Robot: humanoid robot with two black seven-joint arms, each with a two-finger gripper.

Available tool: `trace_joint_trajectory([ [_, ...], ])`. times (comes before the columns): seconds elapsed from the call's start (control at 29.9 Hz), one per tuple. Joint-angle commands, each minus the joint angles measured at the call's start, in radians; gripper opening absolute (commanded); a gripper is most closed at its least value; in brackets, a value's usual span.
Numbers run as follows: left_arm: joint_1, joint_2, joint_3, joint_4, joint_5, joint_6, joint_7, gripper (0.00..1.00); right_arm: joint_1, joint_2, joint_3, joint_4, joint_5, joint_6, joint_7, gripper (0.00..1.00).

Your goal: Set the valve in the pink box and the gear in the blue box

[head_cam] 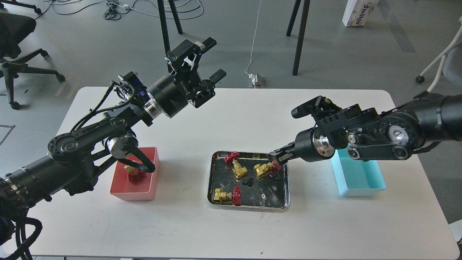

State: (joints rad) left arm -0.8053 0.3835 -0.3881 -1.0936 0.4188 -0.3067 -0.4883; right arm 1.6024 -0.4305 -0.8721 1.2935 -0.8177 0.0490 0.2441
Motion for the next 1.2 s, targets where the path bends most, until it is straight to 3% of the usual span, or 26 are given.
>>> trace_joint_trajectory([
  [0.0, -0.002, -0.012, 0.002, 0.000, 0.000, 0.000, 0.000, 0.94, -0.044, -0.223, 0.030, 0.013, -0.009, 0.000, 0.000, 0.13],
  [0.2, 0.000, -0.023, 0.006, 0.000, 0.000, 0.000, 0.000, 0.94, -0.139, -0.387, 0.056, 0.007, -0.078, 0.000, -0.002, 0.13],
  [0.4, 0.000, -0.023, 0.008, 0.001, 0.000, 0.000, 0.000, 0.94, -0.234, -0.389, 0.126, -0.014, -0.095, 0.000, -0.012, 0.15],
  [0.57, 0.002, -0.023, 0.012, 0.003, 0.000, 0.000, 0.000, 0.94, -0.269, -0.376, 0.166, -0.040, -0.093, 0.000, -0.037, 0.35],
  [0.73, 0.000, -0.021, 0.011, 0.007, 0.000, 0.000, 0.000, 0.94, -0.272, -0.375, 0.173, -0.043, -0.090, 0.000, -0.054, 0.62],
  [0.87, 0.000, -0.021, 0.011, 0.023, 0.000, 0.000, 0.000, 0.94, -0.271, -0.389, 0.243, -0.043, -0.075, -0.001, -0.054, 0.98],
  [0.97, -0.002, -0.018, 0.006, 0.056, 0.000, -0.009, 0.000, 0.94, -0.277, -0.415, 0.387, -0.046, 0.001, -0.026, -0.055, 0.99],
  [1.04, -0.017, -0.018, 0.000, 0.110, 0.000, -0.040, 0.000, 0.94, -0.297, -0.433, 0.535, -0.053, 0.195, -0.060, -0.054, 0.99],
  [1.1, -0.037, -0.020, -0.008, 0.187, -0.002, -0.095, 0.000, 0.94, -0.334, -0.435, 0.687, -0.051, 0.439, -0.058, -0.034, 0.99],
  [1.17, -0.072, -0.021, -0.015, 0.277, -0.003, -0.182, 0.000, 0.98, -0.373, -0.433, 0.850, -0.051, 0.671, -0.051, 0.015, 0.99],
])
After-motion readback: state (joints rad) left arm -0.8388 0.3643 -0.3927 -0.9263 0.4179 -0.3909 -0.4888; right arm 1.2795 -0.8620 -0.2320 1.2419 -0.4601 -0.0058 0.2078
